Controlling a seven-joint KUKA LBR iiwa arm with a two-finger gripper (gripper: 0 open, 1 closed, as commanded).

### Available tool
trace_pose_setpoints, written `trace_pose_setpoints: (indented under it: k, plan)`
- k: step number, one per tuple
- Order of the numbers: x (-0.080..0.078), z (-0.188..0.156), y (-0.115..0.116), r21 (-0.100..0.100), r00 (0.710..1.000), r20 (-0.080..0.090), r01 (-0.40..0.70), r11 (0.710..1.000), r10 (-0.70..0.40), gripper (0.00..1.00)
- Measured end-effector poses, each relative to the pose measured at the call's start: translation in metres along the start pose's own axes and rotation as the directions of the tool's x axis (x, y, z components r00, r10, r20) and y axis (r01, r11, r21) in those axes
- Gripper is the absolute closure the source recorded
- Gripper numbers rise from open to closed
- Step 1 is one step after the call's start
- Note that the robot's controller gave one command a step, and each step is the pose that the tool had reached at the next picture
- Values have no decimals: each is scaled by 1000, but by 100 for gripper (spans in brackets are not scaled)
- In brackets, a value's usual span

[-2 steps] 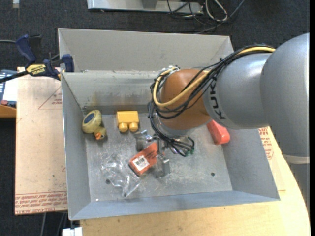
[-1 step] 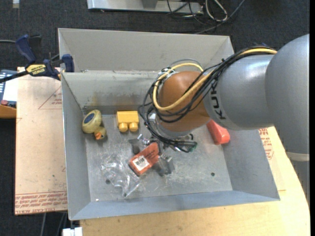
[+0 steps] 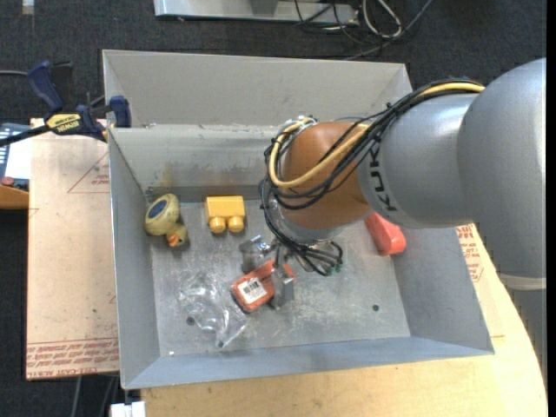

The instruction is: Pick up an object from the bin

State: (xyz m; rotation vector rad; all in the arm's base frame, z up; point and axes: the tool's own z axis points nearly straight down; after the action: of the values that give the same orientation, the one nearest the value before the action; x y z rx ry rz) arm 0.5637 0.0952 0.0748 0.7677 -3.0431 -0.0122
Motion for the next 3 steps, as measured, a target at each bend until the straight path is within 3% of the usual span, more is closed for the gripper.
trace_pose_setpoints:
  k: [3]
  plan:
    - [0,-7,0,0,1000,0,-1,1000,1,100]
